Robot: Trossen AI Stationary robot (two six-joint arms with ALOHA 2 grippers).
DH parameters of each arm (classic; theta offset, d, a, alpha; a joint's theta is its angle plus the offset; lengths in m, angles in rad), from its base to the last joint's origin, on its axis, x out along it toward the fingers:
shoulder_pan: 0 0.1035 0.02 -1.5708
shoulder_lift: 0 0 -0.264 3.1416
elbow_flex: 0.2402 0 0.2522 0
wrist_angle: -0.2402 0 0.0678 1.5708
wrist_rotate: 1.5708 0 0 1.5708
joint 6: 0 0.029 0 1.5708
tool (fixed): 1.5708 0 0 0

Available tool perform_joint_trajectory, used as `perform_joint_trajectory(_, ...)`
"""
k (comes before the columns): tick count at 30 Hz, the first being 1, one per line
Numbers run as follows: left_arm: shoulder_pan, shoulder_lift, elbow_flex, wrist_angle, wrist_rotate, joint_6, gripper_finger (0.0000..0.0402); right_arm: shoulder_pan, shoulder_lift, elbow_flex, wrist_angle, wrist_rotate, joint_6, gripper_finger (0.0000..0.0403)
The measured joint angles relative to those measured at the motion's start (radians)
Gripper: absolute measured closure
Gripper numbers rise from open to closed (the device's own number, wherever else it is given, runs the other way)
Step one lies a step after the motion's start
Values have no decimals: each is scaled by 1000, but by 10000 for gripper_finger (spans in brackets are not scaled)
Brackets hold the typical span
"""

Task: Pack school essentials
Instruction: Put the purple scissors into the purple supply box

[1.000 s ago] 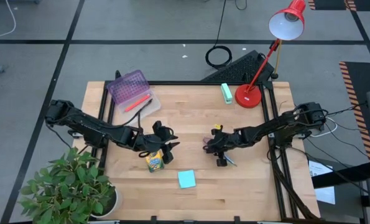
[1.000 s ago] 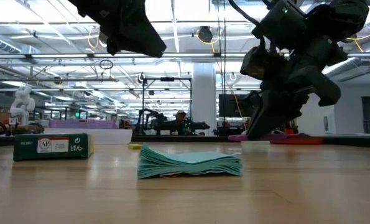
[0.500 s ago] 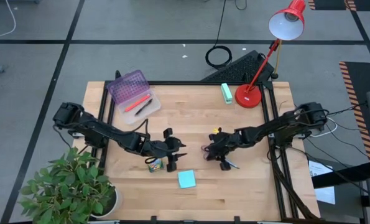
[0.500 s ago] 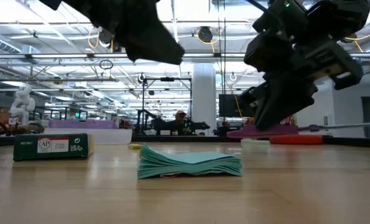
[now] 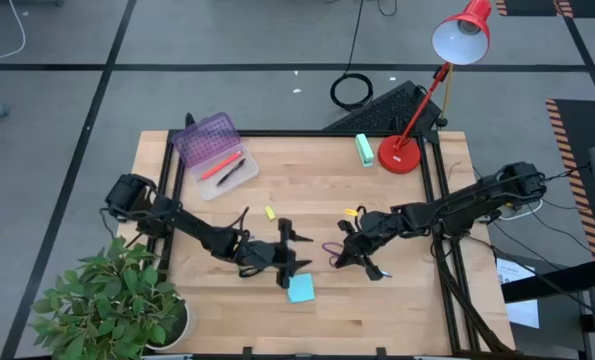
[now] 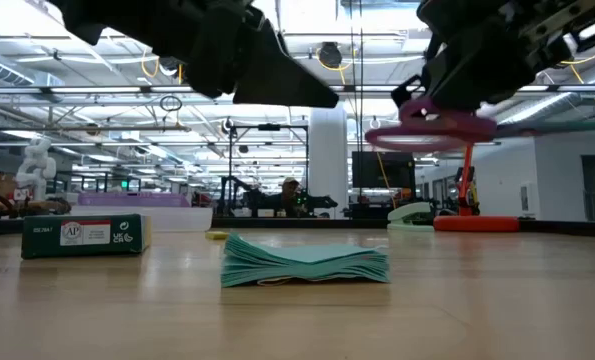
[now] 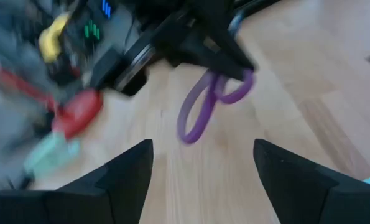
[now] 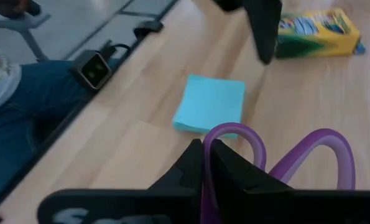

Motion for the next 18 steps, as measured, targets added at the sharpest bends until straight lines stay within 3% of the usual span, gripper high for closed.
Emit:
perform_joint_trajectory(10, -17, 126, 118, 85, -71, 233, 146, 39, -46, 0, 53, -26, -1, 389)
perform_joint_trajectory(18, -13, 180, 212, -19, -76, 295, 168, 40, -46, 0, 61, -25, 1, 389)
